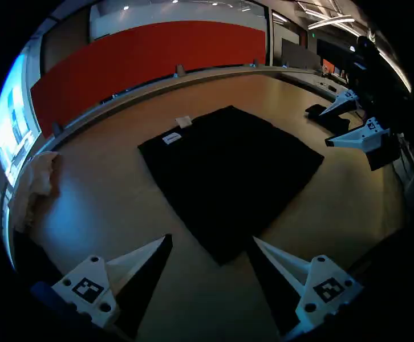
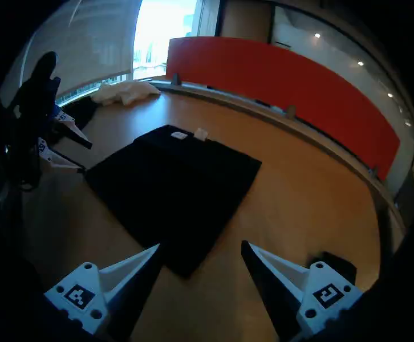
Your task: Fold towel
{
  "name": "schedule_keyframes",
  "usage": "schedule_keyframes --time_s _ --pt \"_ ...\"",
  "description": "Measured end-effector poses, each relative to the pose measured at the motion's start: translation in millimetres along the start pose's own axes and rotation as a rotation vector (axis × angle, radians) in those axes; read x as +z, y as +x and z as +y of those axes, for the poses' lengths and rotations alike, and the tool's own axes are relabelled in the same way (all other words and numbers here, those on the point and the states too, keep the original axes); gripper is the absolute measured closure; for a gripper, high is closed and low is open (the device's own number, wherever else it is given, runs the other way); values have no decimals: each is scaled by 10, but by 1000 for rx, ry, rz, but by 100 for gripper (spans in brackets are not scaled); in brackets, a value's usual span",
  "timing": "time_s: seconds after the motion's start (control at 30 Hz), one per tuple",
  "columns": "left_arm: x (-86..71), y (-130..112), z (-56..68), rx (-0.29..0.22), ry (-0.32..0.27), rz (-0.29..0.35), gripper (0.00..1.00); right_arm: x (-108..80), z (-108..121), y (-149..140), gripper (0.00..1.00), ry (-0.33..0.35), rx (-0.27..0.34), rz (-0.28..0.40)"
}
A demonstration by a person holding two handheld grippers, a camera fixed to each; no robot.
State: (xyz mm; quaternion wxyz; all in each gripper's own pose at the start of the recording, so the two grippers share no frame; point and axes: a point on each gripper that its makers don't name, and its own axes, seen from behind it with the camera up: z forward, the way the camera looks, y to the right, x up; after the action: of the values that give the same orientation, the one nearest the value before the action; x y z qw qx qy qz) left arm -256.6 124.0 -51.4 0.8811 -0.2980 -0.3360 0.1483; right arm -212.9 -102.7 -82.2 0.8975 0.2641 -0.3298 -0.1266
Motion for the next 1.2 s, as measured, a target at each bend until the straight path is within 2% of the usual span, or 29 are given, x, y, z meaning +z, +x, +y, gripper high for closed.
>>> schedule_keyframes --time_s 0.2,0.5,0.93,1.2 --pt "54 -119 73 4 -21 -34 7 46 -66 -174 0 16 -3 -30" --pt "111 -269 153 2 -34 -76 7 107 -120 -284 1 33 6 -54" --pt "149 -259 194 -20 -41 -90 7 162 -182 -364 5 59 36 -69" --pt "166 -253 198 -29 -37 -97 8 186 -196 -399 13 77 43 -77"
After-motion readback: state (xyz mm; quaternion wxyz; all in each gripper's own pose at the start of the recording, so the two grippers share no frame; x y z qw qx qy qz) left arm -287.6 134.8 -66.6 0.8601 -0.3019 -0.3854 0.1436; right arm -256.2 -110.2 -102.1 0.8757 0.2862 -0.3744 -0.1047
